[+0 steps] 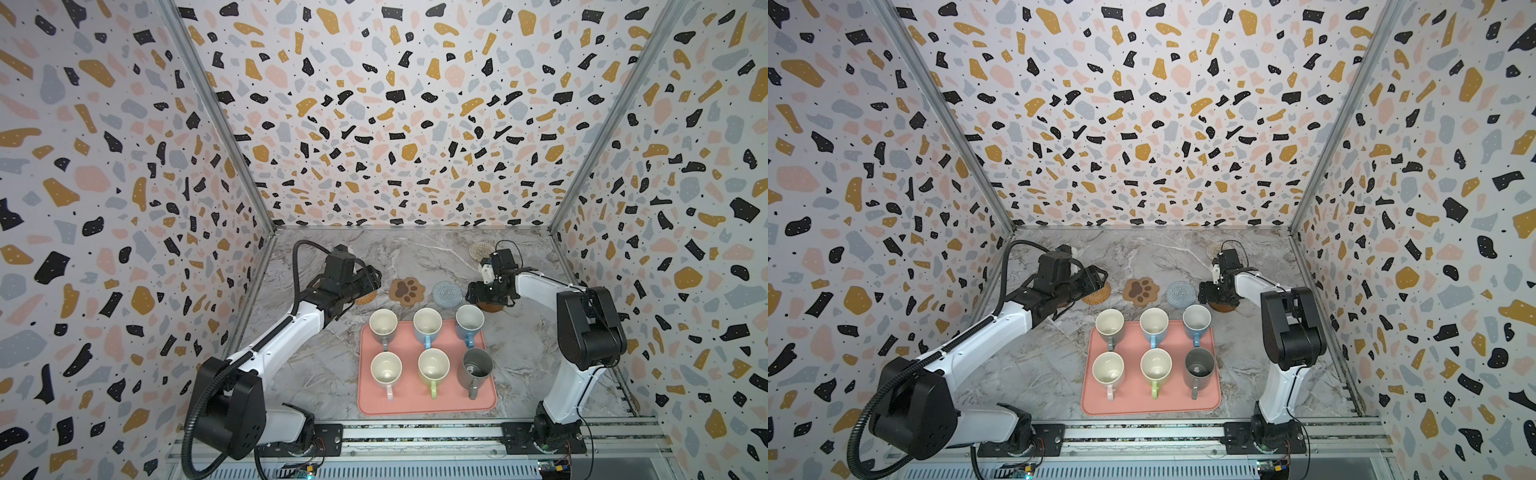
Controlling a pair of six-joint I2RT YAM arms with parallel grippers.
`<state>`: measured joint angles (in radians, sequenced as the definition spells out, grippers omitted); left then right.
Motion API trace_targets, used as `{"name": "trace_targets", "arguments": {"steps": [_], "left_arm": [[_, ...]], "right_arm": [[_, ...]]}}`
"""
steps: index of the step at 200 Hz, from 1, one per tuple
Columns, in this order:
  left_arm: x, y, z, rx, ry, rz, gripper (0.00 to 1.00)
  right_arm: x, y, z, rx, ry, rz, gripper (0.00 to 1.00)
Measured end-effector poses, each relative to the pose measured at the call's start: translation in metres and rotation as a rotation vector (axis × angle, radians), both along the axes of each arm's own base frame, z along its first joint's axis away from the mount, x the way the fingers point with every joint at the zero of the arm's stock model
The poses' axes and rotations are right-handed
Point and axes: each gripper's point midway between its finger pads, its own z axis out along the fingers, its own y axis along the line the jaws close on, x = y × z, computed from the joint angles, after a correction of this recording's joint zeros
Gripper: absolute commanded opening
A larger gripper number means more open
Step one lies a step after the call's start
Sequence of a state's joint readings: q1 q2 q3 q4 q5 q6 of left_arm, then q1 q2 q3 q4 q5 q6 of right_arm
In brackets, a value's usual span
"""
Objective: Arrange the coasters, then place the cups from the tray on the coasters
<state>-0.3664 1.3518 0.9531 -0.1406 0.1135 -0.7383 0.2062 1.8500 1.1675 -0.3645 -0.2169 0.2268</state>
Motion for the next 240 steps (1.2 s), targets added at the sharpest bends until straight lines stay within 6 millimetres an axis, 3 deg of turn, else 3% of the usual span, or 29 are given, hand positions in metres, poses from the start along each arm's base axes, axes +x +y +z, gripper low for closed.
{"name": "trace_targets", "arguments": {"steps": [119,178,240], "left_arm": [[-0.004,0.001,-0.001,-0.008,0.0,0.005,0.71],[-0.004,0.001,-0.001,-0.008,-0.001,0.005,0.71],[-0.004,0.001,-0.001,-0.009,0.0,0.006,0.72]], "right_arm": [[-0.001,0.001,0.002,0.03,-0.003,-0.025,0.82],[0.009,-0.009,0.009,0.014,-0.026,-0.054,0.82],[0.013,-0.016,0.0,0.007,-0.012,-0.073,0.82]]}}
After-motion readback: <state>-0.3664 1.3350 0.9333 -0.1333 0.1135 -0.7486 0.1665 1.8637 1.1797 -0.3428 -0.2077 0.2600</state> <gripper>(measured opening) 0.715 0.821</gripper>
